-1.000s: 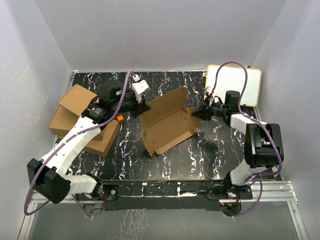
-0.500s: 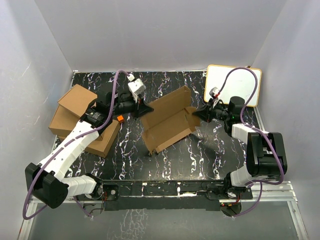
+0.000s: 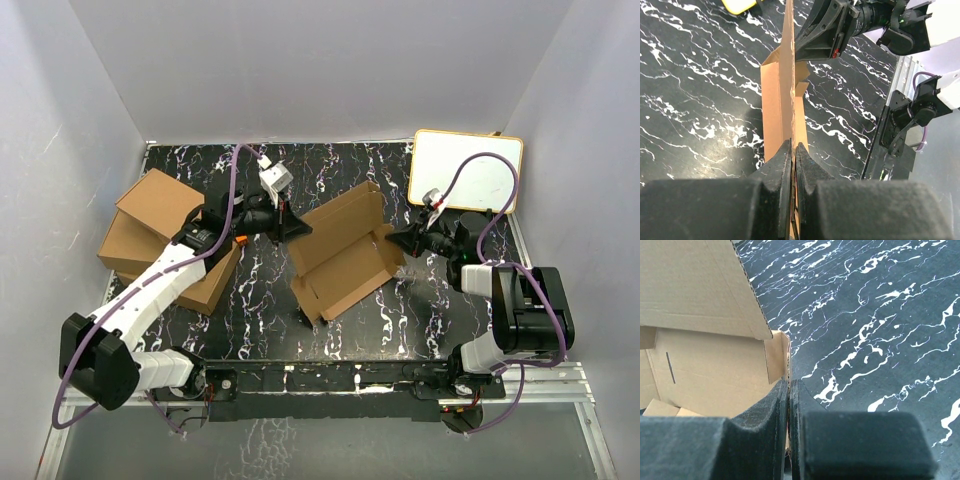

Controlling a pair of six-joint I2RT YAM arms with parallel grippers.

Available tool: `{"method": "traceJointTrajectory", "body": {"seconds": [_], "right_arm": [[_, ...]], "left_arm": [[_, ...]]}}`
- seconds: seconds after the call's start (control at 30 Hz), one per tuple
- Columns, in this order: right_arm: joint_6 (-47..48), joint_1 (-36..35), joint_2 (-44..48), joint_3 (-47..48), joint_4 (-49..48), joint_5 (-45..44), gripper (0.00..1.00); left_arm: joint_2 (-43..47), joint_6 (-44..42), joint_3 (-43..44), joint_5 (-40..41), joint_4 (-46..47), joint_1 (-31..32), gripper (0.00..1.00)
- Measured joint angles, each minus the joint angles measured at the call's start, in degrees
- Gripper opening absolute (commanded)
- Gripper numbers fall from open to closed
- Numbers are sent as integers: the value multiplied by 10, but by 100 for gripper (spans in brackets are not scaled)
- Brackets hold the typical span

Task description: Fold the paper box

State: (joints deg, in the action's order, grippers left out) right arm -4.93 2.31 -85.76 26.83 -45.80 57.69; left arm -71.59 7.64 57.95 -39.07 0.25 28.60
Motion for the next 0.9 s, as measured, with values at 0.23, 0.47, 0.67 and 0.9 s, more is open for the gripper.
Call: {"method": "traceJointTrajectory", "body": {"seconds": [0.23, 0.47, 0.67, 0.9], "right_arm": [[-1, 0, 10, -18, -9, 4, 8], [39, 0, 18, 1, 48, 21, 8], [125, -1, 28, 78, 174, 28, 16], [181, -6, 33, 115, 261, 39, 21]], "left_arm": [[0, 23, -17, 1, 15, 0, 0], [3, 3, -11, 18, -1, -1, 0], [-12, -58, 69, 30, -64, -10, 0], [-47, -132, 153, 30, -132, -15, 0]]}}
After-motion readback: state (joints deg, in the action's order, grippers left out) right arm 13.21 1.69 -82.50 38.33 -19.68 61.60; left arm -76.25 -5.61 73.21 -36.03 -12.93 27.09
